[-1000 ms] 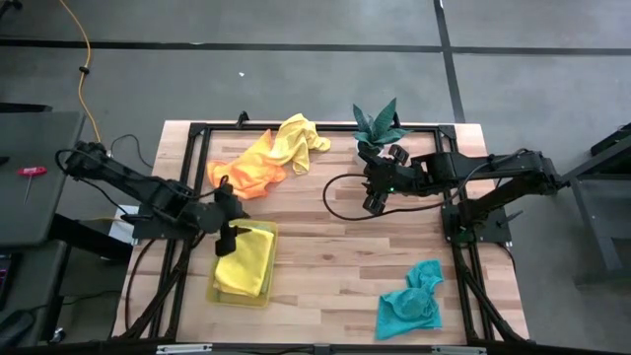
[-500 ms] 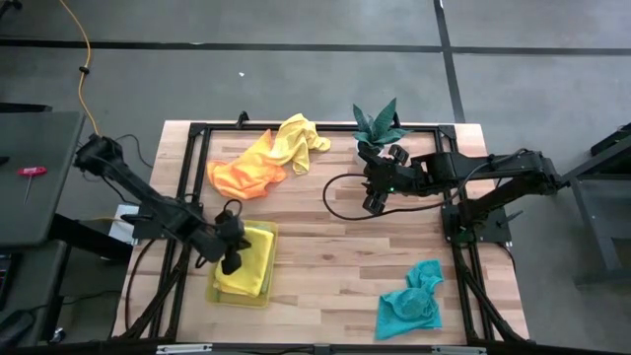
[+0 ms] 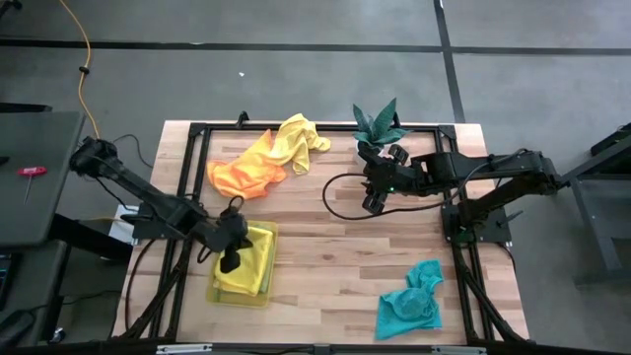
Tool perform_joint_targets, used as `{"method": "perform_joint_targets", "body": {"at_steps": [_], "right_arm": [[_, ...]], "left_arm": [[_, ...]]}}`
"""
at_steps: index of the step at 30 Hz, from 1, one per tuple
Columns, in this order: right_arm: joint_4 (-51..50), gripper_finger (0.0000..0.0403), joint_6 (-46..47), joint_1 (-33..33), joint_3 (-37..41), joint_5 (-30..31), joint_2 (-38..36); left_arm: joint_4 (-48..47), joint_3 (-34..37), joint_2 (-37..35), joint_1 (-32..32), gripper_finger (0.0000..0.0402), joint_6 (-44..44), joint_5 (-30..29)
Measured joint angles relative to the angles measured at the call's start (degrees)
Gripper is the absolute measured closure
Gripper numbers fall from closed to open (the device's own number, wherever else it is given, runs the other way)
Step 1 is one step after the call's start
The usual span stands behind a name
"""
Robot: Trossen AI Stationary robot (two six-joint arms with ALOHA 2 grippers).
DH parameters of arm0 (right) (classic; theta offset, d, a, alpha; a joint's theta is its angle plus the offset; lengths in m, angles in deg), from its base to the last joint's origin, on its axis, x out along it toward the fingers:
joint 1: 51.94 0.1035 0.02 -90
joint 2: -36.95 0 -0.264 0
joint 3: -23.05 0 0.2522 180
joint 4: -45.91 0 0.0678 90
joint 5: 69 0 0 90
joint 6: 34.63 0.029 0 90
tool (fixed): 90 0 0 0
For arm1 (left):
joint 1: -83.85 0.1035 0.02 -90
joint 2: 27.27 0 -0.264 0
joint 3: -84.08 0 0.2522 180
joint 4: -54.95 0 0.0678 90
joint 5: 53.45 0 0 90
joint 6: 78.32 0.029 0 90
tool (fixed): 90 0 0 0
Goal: Fold microfiber towels
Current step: Fold the blue microfiber cloth
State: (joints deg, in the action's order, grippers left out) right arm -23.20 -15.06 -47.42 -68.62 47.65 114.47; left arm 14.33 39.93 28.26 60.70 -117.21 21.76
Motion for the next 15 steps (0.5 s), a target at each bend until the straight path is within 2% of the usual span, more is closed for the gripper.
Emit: {"method": "perform_joint_targets", "body": {"at_steps": [4, 10, 15], "right_arm": [[0.0, 0.0227, 0.0, 0.0, 0.0, 0.1, 0.0], [0.0, 0.0227, 0.1, 0.0, 0.0, 0.1, 0.0], [0.0, 0.0227, 0.1, 0.0, 0.0, 0.1, 0.0]], "left_arm": [[-5.6, -7.8, -3.6, 2.1, 0.0399, 8.8, -2.0], [-6.3, -19.2, -5.9, 8.5, 0.0399, 24.0, -12.3], [-2.3, -25.1, -6.7, 16.4, 0.0399, 33.8, -12.6]]}}
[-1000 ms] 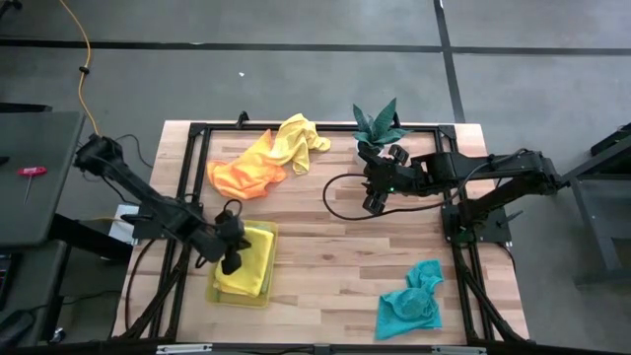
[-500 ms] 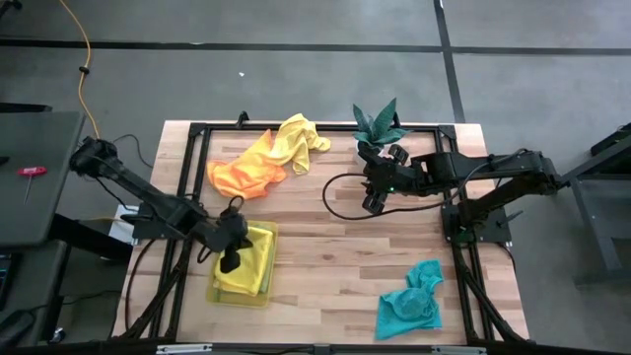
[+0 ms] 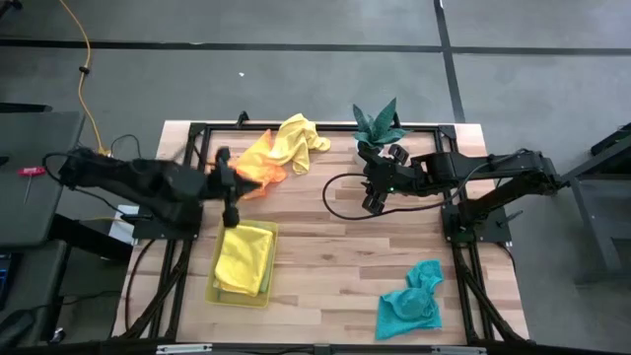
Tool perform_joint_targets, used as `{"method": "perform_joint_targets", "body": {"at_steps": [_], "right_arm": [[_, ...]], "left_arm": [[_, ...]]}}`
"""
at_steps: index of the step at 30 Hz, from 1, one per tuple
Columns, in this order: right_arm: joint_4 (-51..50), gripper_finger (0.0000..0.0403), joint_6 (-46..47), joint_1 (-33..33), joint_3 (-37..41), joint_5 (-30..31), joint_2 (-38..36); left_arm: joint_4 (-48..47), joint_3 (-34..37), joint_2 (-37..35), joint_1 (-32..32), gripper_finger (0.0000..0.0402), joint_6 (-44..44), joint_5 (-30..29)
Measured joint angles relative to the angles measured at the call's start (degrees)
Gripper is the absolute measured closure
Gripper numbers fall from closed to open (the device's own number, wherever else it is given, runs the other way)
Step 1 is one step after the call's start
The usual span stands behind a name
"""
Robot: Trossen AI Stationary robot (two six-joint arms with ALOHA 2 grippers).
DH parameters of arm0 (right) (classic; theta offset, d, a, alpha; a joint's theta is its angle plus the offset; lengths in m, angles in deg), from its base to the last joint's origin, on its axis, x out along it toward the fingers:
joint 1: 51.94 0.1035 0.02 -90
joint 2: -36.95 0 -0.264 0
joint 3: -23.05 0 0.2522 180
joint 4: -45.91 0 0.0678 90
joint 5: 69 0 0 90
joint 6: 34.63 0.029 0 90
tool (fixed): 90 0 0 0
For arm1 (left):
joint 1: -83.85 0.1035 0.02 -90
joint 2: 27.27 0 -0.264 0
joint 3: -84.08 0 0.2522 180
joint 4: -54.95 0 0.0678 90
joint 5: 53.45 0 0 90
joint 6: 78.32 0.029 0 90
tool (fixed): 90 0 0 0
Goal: Fold microfiber towels
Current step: Fold the blue microfiber cloth
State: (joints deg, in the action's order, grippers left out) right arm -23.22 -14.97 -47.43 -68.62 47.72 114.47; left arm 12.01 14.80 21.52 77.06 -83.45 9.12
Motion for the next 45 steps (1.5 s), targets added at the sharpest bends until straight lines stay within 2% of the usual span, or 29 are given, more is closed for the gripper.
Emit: {"method": "perform_joint_targets", "body": {"at_steps": [4, 7, 10, 16, 22, 28, 33, 37, 41, 42, 45], "right_arm": [[0.0, 0.0227, 0.0, 0.0, 0.0, -0.2, 0.0], [0.0, 0.0227, 0.1, 0.0, 0.0, -2.6, 0.0], [-0.7, 0.0227, 3.4, 0.1, 0.0, -8.0, 0.0], [-4.3, 0.0227, 13.8, 4.7, 0.0, -22.6, 0.0], [-5.0, 0.0227, 28.6, 18.0, 0.0, -28.0, 2.0], [0.5, 0.0227, 37.8, 32.6, 0.0, -35.3, 10.1], [9.4, 0.023, 42.8, 39.5, 0.0, -38.5, 19.8], [10.6, 0.0274, 47.6, 41.6, 0.0, -40.3, 27.2], [7.1, 0.0373, 50.9, 41.6, 0.0, -39.6, 31.4], [6.4, 0.0387, 51.0, 41.5, 0.0, -39.6, 32.1], [4.0, 0.0383, 50.9, 41.2, 0.0, -39.5, 34.2]], "left_arm": [[14.9, 2.6, -3.1, 5.8, 0.0401, 4.2, 8.5], [26.4, 7.9, -4.7, 8.9, 0.0401, 1.6, 17.1], [34.1, 13.2, -5.2, 10.1, 0.0401, -2.6, 20.7], [41.2, 19.0, -4.8, 9.6, 0.0401, -9.7, 20.8], [41.1, 19.6, -4.5, 9.0, 0.0401, -10.8, 19.2], [41.1, 19.6, -4.5, 9.1, 0.0401, -9.7, 17.7], [41.1, 19.6, -4.5, 9.1, 0.0401, -9.7, 17.4], [41.1, 19.6, -4.5, 9.1, 0.0401, -9.7, 17.3], [41.1, 19.6, -4.5, 9.1, 0.0401, -9.7, 17.1], [41.1, 19.6, -4.5, 9.1, 0.0401, -9.7, 17.0], [41.1, 19.6, -4.5, 9.1, 0.0401, -9.7, 16.4]]}}
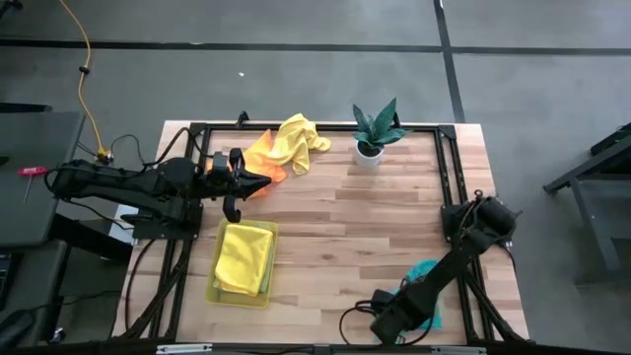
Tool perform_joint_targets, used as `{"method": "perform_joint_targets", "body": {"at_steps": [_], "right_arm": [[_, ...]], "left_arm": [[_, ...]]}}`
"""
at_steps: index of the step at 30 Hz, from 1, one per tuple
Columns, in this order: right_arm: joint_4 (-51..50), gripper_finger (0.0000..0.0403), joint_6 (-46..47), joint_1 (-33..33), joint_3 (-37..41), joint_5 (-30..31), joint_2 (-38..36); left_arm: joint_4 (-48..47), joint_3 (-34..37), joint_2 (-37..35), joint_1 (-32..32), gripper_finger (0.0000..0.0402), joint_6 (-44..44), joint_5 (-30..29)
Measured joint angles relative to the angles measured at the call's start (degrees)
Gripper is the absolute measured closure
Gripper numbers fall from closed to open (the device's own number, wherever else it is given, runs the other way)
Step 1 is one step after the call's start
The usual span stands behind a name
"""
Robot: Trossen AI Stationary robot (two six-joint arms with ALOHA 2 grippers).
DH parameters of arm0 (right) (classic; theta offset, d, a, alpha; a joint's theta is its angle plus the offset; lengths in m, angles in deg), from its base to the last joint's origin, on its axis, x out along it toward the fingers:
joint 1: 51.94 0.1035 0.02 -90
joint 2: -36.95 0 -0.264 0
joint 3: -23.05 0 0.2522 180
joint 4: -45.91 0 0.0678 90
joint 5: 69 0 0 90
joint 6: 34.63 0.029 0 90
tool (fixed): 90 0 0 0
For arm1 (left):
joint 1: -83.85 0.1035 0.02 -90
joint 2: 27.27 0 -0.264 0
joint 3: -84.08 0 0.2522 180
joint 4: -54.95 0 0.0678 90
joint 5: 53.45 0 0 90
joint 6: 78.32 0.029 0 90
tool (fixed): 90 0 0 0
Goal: Fold microfiber towels
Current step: Fold the blue microfiber cloth
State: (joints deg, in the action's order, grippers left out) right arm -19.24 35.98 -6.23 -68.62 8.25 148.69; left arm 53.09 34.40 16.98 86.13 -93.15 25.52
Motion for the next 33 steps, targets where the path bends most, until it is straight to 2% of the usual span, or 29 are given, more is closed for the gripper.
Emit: {"method": "perform_joint_targets", "body": {"at_steps": [5, 8, 15, 18, 24, 29, 33], "right_arm": [[-0.9, 0.04, -3.5, -1.0, 0.0, 0.8, 3.1], [-1.9, 0.0397, -7.6, -2.6, 0.0, 2.7, 3.9], [-9.7, 0.0402, -25.3, -12.0, 0.1, 14.5, 4.1], [-5.9, 0.0403, -32.8, -18.1, 0.1, 18.9, 4.1], [9.2, 0.0403, -43.9, -32.5, 0.0, 24.8, 4.1], [18.8, 0.0403, -47.0, -44.3, 0.0, 24.0, 4.1], [19.5, 0.0403, -49.7, -50.3, 0.0, 19.3, 2.2]], "left_arm": [[0.0, 0.0, 0.0, 0.0, 0.0401, 0.0, -0.1], [0.0, 0.0, 0.0, 0.0, 0.0401, 0.0, -0.2], [0.0, 0.0, 0.0, 0.0, 0.0401, -0.1, -0.3], [0.0, 0.0, 0.0, 0.0, 0.0401, -0.2, -0.3], [0.0, 0.0, 0.0, 0.0, 0.0401, -0.2, -0.3], [0.0, 0.0, 0.0, 0.0, 0.0401, -0.2, -0.3], [0.0, 0.0, 0.0, 0.0, 0.0401, -0.2, -0.5]]}}
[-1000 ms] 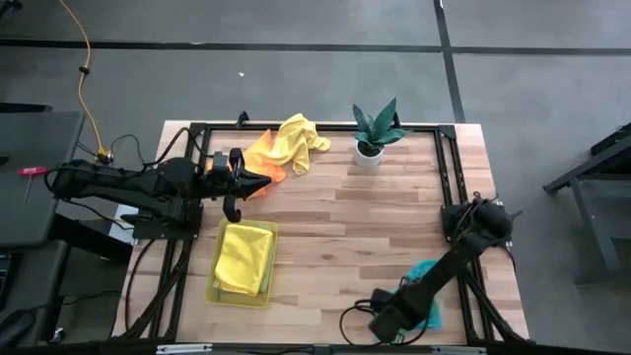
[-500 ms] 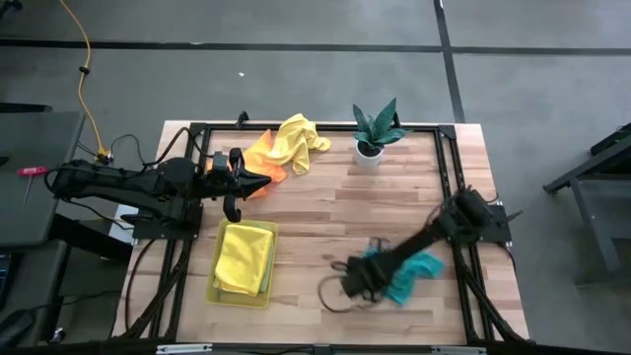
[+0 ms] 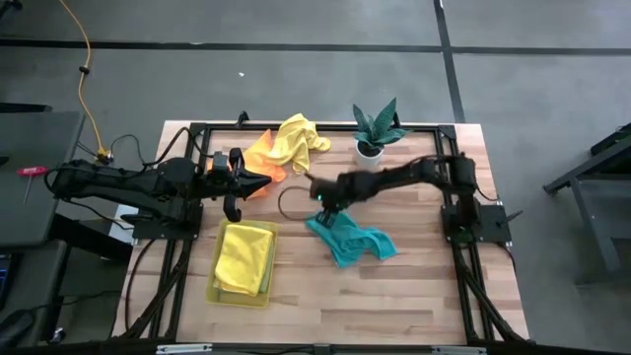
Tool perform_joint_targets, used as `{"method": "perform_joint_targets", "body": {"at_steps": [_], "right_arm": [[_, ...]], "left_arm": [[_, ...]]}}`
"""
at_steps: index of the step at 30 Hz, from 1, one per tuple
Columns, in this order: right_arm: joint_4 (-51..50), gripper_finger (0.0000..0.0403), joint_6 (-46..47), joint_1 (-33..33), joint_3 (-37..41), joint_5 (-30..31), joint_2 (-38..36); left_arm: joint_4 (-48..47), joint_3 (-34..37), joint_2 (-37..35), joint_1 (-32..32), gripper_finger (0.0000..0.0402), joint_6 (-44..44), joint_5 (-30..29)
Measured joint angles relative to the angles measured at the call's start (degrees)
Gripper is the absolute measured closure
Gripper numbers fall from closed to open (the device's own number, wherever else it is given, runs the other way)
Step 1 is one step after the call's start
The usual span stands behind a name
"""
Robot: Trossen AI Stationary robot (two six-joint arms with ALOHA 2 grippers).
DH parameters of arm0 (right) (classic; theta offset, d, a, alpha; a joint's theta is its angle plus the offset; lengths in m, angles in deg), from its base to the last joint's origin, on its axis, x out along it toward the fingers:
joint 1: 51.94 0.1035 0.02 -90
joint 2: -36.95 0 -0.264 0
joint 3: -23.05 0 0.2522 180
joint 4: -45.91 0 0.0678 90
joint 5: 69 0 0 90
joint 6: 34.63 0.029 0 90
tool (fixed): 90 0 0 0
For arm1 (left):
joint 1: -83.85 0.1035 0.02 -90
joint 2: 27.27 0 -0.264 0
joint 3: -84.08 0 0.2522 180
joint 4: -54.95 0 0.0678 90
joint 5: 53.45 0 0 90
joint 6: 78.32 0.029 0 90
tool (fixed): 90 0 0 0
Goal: Fold microfiber towels
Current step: Fold the blue microfiber cloth
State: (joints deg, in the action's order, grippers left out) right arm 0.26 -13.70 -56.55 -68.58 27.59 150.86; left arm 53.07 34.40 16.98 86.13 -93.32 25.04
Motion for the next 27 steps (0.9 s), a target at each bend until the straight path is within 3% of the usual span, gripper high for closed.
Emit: {"method": "perform_joint_targets", "body": {"at_steps": [5, 10, 16, 20, 27], "right_arm": [[-5.9, 0.0403, -3.9, -0.2, 0.0, 0.7, -8.3], [-11.6, 0.0403, -4.3, 7.0, 2.6, 5.8, -17.9], [-4.3, 0.0403, 15.3, 20.0, 22.6, 6.4, -33.1], [0.6, 0.0403, 27.8, 29.4, 30.7, 6.8, -42.2], [1.2, 0.0402, 31.3, 36.4, 36.7, 3.0, -47.7]], "left_arm": [[0.0, 0.0, 0.0, 0.0, 0.0401, 0.0, -1.2], [-0.1, 0.0, 0.0, 0.0, 0.0401, 0.0, -1.3], [0.0, 0.0, 0.0, -0.1, 0.0401, 0.0, 3.6], [0.0, 0.0, 0.0, -0.1, 0.0401, 0.1, 3.5], [0.0, 0.0, 0.0, -0.1, 0.0401, 0.1, 1.8]]}}
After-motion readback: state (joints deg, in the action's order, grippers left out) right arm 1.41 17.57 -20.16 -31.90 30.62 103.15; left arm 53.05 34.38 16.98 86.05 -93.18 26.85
